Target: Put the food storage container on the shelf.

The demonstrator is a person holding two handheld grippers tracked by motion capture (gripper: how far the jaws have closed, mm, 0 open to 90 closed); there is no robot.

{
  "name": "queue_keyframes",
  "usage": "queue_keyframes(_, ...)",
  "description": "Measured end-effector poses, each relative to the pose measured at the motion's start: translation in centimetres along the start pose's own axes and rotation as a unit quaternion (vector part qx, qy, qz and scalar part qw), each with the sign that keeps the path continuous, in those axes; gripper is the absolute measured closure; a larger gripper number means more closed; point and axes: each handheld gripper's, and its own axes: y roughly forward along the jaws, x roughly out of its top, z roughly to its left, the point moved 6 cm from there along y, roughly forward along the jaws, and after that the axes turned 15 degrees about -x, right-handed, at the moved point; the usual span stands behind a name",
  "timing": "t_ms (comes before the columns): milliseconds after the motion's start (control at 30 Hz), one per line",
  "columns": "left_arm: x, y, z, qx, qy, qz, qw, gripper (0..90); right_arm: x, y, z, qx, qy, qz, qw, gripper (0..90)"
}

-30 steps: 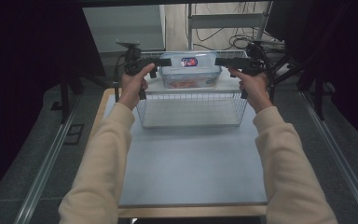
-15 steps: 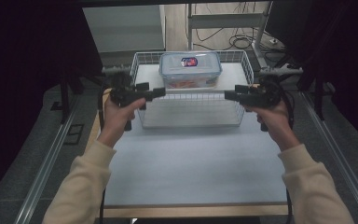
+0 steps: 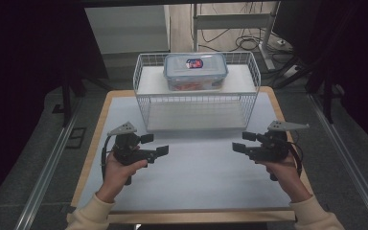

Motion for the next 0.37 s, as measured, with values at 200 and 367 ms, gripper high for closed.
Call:
queue_keyframes(200,-0.54,0.12,0.45,0.005,-0.003,0.004,1.0,13.7,-0.44,0.01,-0.08,-0.019,-0.016,-0.004,0.9997,23.3)
queue_keyframes(367,-1.08,0.2,0.7,0.006,-0.009,0.004,0.9999,13.9,-1.12,-0.5,-0.35,-0.026,-0.022,-0.016,0.9993,19.9)
